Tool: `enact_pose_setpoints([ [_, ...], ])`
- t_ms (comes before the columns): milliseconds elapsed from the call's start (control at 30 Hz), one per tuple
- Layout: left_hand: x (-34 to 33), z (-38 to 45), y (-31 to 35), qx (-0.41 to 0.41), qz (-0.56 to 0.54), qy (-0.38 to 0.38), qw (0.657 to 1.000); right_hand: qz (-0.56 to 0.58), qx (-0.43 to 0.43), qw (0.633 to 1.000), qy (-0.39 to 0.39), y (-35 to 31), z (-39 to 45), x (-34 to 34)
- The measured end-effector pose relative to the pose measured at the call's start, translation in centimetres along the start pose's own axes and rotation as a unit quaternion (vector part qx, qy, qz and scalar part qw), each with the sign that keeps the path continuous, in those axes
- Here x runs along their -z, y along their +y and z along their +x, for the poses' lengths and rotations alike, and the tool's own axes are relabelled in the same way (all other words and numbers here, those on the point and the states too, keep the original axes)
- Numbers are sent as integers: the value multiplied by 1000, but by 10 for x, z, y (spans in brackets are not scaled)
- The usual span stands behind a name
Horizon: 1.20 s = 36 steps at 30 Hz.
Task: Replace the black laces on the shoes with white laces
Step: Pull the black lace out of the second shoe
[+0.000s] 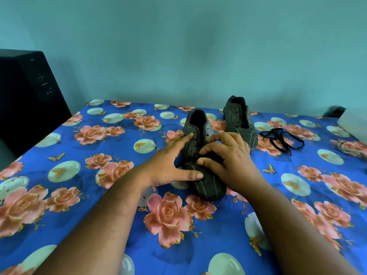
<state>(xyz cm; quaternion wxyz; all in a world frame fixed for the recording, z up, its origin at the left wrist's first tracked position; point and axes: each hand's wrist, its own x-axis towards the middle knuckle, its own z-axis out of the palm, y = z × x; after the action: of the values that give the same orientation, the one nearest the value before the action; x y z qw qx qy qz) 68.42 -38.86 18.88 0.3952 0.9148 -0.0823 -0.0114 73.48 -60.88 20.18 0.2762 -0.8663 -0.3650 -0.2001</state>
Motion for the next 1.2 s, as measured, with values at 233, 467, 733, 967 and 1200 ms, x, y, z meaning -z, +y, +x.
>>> enact_pose_setpoints([
  [233, 1, -2, 4, 7, -8, 1, 1000, 13, 33, 999, 17, -4, 1, 0],
  [467, 1, -2, 6, 4, -22, -7, 1000, 294, -144, 926, 190, -1, 8, 18],
  [733, 2, -3, 7, 6, -30, -18, 999, 83, -135, 969, 187, 16, 2, 14],
  [967, 1, -3, 8, 7, -17, -6, 1000, -49, 25, 998, 26, -3, -1, 0],
  [1200, 1, -2, 6, 8, -23, -4, 1000, 60, 13, 992, 109, -3, 3, 3],
])
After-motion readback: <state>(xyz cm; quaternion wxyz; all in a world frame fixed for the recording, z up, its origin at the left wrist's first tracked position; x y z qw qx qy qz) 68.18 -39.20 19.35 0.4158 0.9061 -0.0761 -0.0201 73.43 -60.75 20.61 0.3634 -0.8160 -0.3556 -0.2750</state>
